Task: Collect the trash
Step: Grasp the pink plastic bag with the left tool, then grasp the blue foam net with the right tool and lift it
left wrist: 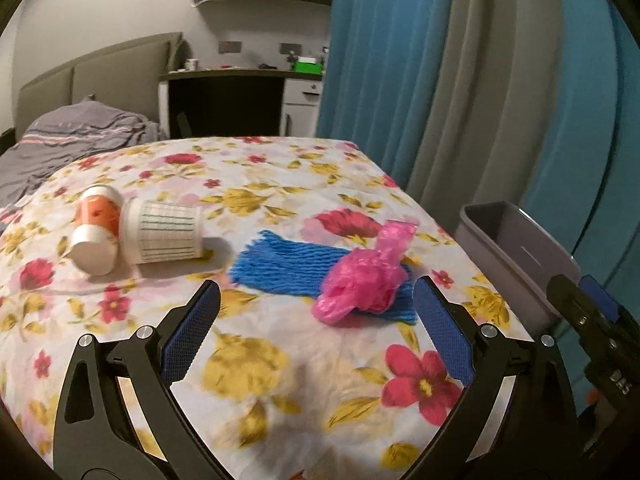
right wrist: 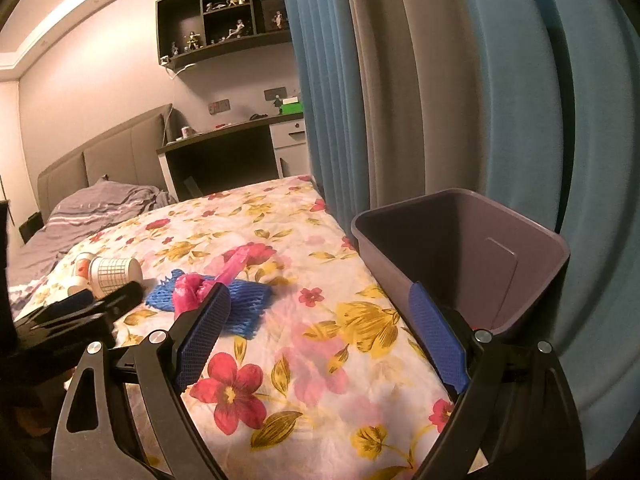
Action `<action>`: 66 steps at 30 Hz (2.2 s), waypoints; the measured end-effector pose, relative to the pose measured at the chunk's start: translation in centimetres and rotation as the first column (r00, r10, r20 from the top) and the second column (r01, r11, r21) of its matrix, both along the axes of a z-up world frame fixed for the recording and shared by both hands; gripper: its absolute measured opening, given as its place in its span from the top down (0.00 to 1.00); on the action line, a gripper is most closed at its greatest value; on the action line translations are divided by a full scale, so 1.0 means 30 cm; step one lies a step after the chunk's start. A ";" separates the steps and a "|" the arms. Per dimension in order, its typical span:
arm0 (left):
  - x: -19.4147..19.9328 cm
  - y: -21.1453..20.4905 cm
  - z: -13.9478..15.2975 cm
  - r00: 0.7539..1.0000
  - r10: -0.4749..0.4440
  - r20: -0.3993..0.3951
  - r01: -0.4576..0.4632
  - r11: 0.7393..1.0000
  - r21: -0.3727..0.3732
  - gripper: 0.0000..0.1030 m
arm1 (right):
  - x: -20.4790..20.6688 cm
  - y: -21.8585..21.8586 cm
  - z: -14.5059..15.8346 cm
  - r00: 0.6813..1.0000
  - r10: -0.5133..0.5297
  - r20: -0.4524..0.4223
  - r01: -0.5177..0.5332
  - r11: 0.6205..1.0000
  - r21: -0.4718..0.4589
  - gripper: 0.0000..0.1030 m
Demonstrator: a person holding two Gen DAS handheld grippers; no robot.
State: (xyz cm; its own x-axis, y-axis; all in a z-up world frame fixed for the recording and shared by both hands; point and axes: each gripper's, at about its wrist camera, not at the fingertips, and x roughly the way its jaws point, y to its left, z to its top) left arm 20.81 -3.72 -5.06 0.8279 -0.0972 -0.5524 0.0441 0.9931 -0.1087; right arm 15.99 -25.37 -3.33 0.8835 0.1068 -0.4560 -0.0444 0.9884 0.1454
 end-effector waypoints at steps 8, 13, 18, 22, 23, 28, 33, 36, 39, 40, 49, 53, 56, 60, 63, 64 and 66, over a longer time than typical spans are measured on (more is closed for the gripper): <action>0.133 -0.069 -0.060 0.996 -0.054 -0.064 0.056 0.998 0.033 0.16 | 0.029 -0.009 -0.006 1.000 -0.012 -0.005 0.012 1.000 0.000 0.15; 0.183 -0.087 -0.104 0.989 -0.085 -0.124 0.088 0.996 0.026 0.37 | 0.049 -0.006 -0.010 1.000 -0.010 -0.005 0.010 1.000 -0.010 0.15; 0.200 -0.087 -0.115 0.980 -0.140 -0.144 0.138 0.990 -0.024 0.61 | 0.075 0.005 -0.021 1.000 -0.002 -0.024 0.002 1.000 -0.005 0.15; 0.193 -0.082 -0.116 0.978 -0.158 -0.136 0.153 0.987 -0.046 0.69 | 0.091 0.020 -0.030 0.999 0.008 -0.040 -0.008 1.000 -0.002 0.15; 0.185 -0.077 -0.112 0.980 -0.153 -0.131 0.148 0.988 -0.048 0.70 | 0.095 0.024 -0.030 0.999 0.009 -0.042 -0.010 1.000 -0.002 0.15; 0.124 -0.008 -0.037 0.993 -0.101 -0.060 0.096 0.992 -0.075 0.71 | 0.106 0.042 -0.030 0.999 0.017 -0.051 -0.017 1.000 -0.009 0.15; 0.019 0.073 0.044 0.999 -0.027 0.025 0.028 0.999 -0.037 0.71 | 0.120 0.076 -0.032 0.998 0.033 -0.061 -0.034 0.999 -0.017 0.15; -0.036 0.124 0.060 0.999 0.024 0.045 -0.022 0.999 -0.030 0.71 | 0.133 0.107 -0.041 0.996 0.050 -0.073 -0.052 0.998 -0.023 0.15; -0.083 0.178 0.068 0.996 0.068 0.056 -0.067 0.997 -0.030 0.71 | 0.146 0.146 -0.053 0.994 0.069 -0.088 -0.072 0.997 -0.032 0.15; -0.094 0.193 0.070 0.995 0.084 0.061 -0.083 0.996 -0.029 0.71 | 0.153 0.159 -0.058 0.992 0.078 -0.096 -0.081 0.996 -0.034 0.15; -0.185 0.345 0.067 0.977 0.197 0.079 -0.192 0.979 -0.069 0.71 | 0.248 0.265 -0.115 0.973 0.124 -0.193 -0.139 0.988 -0.065 0.15; -0.204 0.385 0.060 0.973 0.217 0.079 -0.211 0.974 -0.078 0.71 | 0.297 0.306 -0.135 0.964 0.133 -0.230 -0.154 0.985 -0.079 0.15; -0.211 0.399 0.056 0.972 0.220 0.080 -0.213 0.973 -0.084 0.71 | 0.330 0.333 -0.148 0.956 0.137 -0.257 -0.166 0.982 -0.093 0.15; -0.212 0.410 0.056 0.971 0.222 0.084 -0.215 0.973 -0.086 0.71 | 0.359 0.351 -0.159 0.948 0.142 -0.285 -0.178 0.979 -0.103 0.15; -0.211 0.414 0.055 0.971 0.223 0.084 -0.216 0.973 -0.086 0.71 | 0.373 0.362 -0.172 0.939 0.147 -0.311 -0.189 0.976 -0.109 0.16; -0.211 0.412 0.055 0.971 0.224 0.082 -0.217 0.972 -0.085 0.71 | 0.379 0.364 -0.178 0.935 0.148 -0.322 -0.192 0.975 -0.109 0.18; -0.216 0.413 0.054 0.972 0.222 0.080 -0.215 0.972 -0.091 0.71 | 0.395 0.367 -0.192 0.924 0.152 -0.351 -0.200 0.974 -0.104 0.19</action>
